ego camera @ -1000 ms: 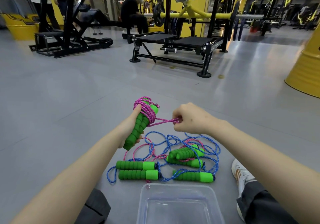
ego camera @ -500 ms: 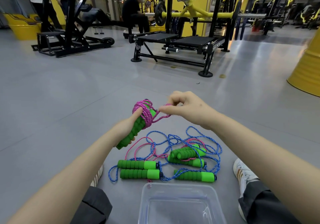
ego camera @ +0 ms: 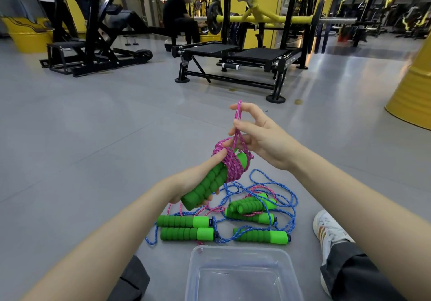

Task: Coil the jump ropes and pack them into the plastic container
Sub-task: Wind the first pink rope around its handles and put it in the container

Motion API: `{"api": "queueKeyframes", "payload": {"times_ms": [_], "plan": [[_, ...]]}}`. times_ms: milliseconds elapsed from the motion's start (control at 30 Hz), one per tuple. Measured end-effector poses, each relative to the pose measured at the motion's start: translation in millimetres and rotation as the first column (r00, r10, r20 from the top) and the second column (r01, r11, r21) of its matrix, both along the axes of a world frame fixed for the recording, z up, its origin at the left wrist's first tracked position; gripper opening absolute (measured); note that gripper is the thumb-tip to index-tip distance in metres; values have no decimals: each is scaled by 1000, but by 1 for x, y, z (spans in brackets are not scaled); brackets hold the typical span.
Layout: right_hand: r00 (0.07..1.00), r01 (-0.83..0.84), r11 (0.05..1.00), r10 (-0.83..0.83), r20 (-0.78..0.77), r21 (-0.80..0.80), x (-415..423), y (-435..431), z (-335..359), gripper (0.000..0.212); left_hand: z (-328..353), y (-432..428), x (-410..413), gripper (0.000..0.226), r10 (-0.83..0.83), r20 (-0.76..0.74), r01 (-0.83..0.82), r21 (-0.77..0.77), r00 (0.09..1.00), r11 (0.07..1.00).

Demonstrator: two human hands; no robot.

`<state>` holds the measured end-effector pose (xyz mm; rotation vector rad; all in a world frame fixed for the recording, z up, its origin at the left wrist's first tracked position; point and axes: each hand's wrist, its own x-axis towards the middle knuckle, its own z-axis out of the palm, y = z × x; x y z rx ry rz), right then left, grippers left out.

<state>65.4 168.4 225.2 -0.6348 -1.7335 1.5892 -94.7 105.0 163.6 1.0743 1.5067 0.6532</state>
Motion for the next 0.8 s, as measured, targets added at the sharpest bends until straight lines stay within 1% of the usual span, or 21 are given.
{"api": "queueKeyframes", "payload": {"times_ms": [100,167,233,300,333,400,467,533,600,700,800], "plan": [[994,40,984,-56,90,172,3,0,5,37,1,1,2,67,64,130,-62,-20,989,998],[987,72,965,-106,122,253,1,-1,8,32,1,4,1,74,113,181,-109,-32,977,994],[982,99,964,-135,130,248,-2,-2,8,23,2,6,1,79,123,207,-118,-41,970,992],[974,128,970,-162,156,209,-4,-2,7,23,1,5,2,80,118,233,-111,-43,965,993],[963,144,965,-188,195,220,-4,-2,5,24,-1,5,3,80,120,245,-112,-46,962,993],[922,163,942,-251,294,295,-3,1,1,25,-4,4,5,81,128,267,-116,-57,955,992],[880,142,915,-291,375,377,-2,4,-2,26,-6,5,7,82,147,302,-130,-76,942,989],[840,106,866,-341,423,490,-3,7,-3,22,-5,6,7,83,170,343,-145,-97,924,985],[799,112,785,-436,415,609,-4,9,-5,16,-4,6,7,82,177,367,-151,-98,913,984],[732,114,673,-554,396,730,-6,13,-12,26,-1,4,8,80,163,387,-137,-94,907,986],[676,62,615,-605,420,786,-8,15,-19,29,0,3,10,80,161,390,-135,-92,907,987]]}}
